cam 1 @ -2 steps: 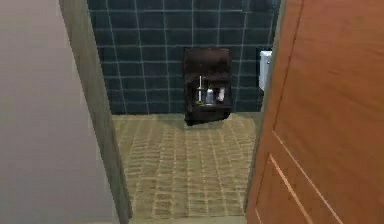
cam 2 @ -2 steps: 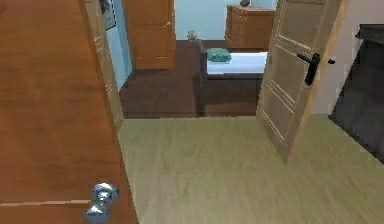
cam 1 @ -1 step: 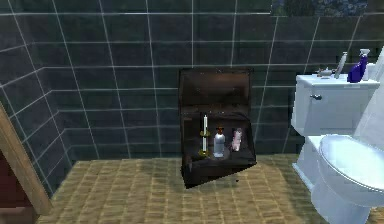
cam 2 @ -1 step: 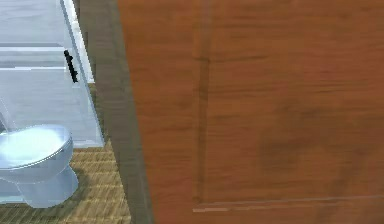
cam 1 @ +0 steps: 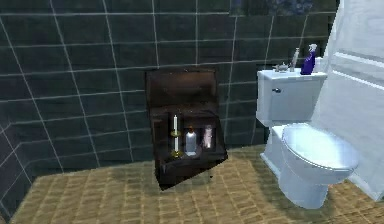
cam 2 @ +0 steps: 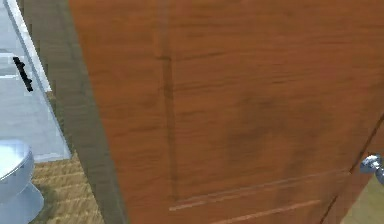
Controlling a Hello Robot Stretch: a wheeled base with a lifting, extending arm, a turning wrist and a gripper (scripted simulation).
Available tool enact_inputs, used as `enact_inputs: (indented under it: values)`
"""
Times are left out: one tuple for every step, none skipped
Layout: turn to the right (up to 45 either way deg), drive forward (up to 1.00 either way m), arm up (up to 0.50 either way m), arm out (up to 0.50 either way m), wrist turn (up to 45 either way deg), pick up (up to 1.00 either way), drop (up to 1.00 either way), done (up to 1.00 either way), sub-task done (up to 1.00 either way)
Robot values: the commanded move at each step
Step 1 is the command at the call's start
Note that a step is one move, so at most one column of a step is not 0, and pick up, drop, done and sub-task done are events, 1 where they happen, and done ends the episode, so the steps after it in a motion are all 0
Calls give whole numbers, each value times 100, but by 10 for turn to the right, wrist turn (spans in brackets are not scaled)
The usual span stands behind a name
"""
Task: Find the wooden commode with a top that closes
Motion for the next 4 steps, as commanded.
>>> enact_inputs:
  values:
    - [0,20,0,0,0,0,0,0,0]
    - [60,0,0,0,0,0,0,0,0]
    - [0,20,0,0,0,0,0,0,0]
    - [0,0,0,0,0,0,0,100,0]
